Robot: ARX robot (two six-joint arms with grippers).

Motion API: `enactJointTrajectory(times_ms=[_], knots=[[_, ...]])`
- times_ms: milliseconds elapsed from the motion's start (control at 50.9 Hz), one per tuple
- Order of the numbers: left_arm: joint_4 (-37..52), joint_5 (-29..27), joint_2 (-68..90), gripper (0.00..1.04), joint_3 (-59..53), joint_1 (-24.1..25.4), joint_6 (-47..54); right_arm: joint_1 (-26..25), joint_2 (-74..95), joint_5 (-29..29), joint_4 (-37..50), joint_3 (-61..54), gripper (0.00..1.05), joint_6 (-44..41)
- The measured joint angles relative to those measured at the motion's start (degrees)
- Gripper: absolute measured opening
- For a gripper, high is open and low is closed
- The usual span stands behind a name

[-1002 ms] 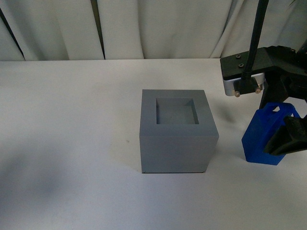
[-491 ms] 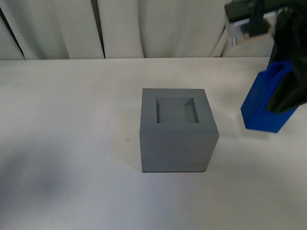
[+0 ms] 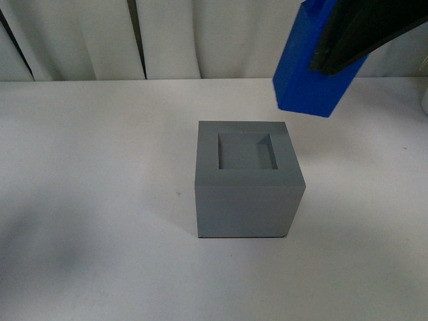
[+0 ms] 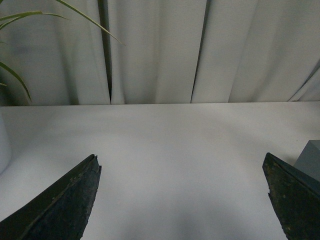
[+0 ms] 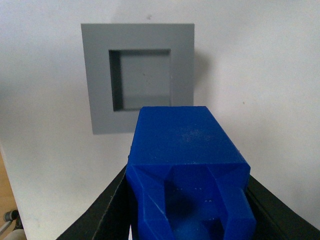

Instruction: Insert blue part into gray base

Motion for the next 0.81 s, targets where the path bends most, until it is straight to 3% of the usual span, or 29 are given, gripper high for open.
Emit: enactJointTrajectory(times_ms=[354, 805], knots=[[0.0, 0.0, 0.0, 0.99, 0.0, 0.0, 0.0, 5.79, 4.83, -0.02, 0.87, 0.98, 0.47, 2.08], [-0.02, 0.0, 0.0, 0.99, 0.0, 0.0, 0.0, 6.47, 5.64, 0.52, 0.61, 1.51, 0.47, 2.34]])
